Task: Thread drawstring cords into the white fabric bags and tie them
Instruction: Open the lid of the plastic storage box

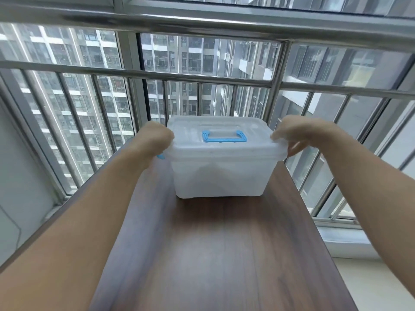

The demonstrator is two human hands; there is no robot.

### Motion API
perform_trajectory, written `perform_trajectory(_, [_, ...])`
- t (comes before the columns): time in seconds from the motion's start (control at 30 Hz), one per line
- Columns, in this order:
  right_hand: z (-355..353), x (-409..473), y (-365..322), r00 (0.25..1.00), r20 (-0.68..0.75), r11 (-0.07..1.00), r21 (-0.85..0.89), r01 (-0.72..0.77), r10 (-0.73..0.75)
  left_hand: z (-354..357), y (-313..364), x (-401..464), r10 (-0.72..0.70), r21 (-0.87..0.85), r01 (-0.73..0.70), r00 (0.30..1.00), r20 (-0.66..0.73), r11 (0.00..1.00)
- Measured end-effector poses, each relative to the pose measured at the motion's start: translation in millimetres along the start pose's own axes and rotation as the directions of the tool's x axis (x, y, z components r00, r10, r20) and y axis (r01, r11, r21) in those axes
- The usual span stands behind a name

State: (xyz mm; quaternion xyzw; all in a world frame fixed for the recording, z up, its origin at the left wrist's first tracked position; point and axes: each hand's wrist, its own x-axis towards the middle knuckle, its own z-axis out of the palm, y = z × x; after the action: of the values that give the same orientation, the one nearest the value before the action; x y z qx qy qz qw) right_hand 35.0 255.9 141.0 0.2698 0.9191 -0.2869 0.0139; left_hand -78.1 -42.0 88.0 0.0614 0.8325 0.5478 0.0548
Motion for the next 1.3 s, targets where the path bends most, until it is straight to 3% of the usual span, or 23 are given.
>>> perform_trajectory(0.13, [3,3,4,1.000,0.005,0.998,0.059,-0.006,0.006,3,12,1,-0.051,-0.009,0.051,0.997,-0.055,0.999])
perform_trajectory(0.3, [25,3,7,0.947,-0.307,0.977,-0.210,0.029,-0.094,23,-4,2,0.109,0.057,-0.101,0.982,-0.157,0.993])
perform_trajectory(0.4, [32,2,7,0.910,-0.400,0.975,-0.219,0.018,-0.106,19,-10,10,0.104,0.040,-0.098,0.981,-0.166,0.994])
perform_trajectory(0.5, [20,-8,5,0.958,-0.282,0.998,-0.045,0.035,-0.046,10,-9,16,0.083,0.048,-0.079,0.993,-0.083,0.996])
perform_trajectory(0.63, [13,-14,8,0.988,-0.153,0.975,0.222,-0.003,0.038,16,-8,14,0.129,0.222,-0.106,0.987,-0.095,0.969])
perform_trajectory(0.77, [20,-7,22,0.988,-0.125,0.911,0.412,-0.030,0.089,24,-10,7,0.149,0.149,-0.125,0.976,-0.158,0.981])
perform_trajectory(0.93, [14,2,34,0.986,0.014,0.866,0.477,-0.151,0.164,7,6,9,0.012,0.035,-0.007,0.987,-0.161,0.999])
perform_trajectory(1.03, [17,1,39,0.970,0.111,0.756,0.610,-0.237,0.214,2,10,-2,-0.170,-0.098,0.170,0.985,0.004,0.981])
perform_trajectory(1.1, [22,-4,40,0.955,0.236,0.630,0.718,-0.298,0.182,3,2,-6,-0.249,-0.211,0.285,0.952,0.179,0.935])
perform_trajectory(1.13, [24,-6,40,0.956,0.254,0.616,0.733,-0.289,0.146,4,-2,-7,-0.252,-0.273,0.305,0.944,0.212,0.912])
perform_trajectory(1.2, [30,-7,36,0.980,0.158,0.669,0.717,-0.196,0.118,6,-8,-5,-0.226,-0.318,0.271,0.959,0.172,0.908])
perform_trajectory(1.3, [37,0,22,0.974,-0.171,0.863,0.503,-0.046,0.152,12,-4,2,-0.164,-0.219,0.160,0.986,0.000,0.962])
